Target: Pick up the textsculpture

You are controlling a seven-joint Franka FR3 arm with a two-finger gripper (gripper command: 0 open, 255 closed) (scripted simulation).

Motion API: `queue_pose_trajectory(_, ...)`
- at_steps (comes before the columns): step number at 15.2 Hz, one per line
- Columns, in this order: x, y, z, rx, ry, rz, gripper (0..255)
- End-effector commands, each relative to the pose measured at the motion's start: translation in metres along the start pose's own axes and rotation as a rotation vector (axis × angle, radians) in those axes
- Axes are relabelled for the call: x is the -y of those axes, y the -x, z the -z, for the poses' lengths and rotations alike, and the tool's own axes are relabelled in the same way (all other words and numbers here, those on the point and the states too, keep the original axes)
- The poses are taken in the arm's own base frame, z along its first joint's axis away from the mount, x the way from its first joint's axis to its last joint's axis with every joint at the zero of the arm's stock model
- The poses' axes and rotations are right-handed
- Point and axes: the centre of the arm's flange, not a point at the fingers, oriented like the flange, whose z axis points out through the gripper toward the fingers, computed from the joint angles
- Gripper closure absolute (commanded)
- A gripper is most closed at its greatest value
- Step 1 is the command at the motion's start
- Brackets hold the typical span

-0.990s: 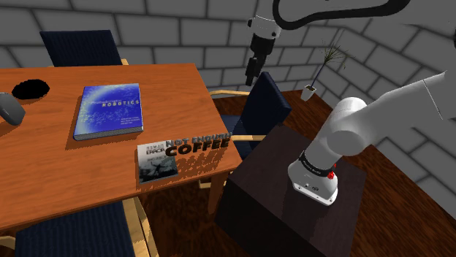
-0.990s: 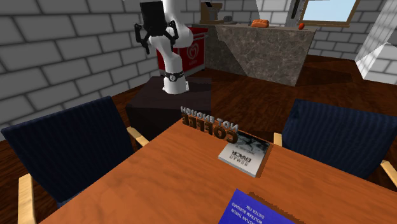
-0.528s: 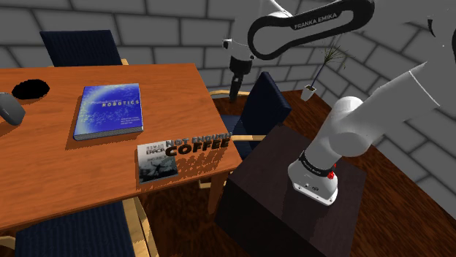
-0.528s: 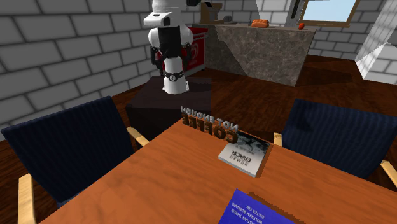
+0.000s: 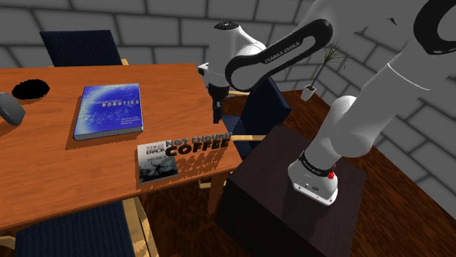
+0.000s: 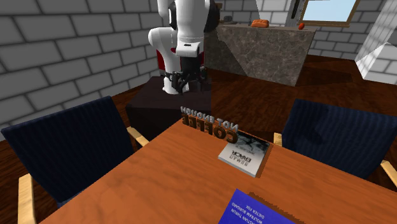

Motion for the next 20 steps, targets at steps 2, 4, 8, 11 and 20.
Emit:
queue_pose_trajectory(2,0.017,-0.021,-0.03,0.0,0.019,0.106,0)
queue_pose_trajectory(4,0.031,-0.035,-0.049,0.001,0.032,0.175,0)
queue_pose_trajectory(8,0.055,-0.056,-0.082,0.002,0.053,0.291,0)
queue_pose_trajectory(11,0.055,-0.056,-0.098,0.002,0.053,0.291,0)
queue_pose_trajectory(20,0.056,-0.057,-0.122,0.002,0.053,0.291,255)
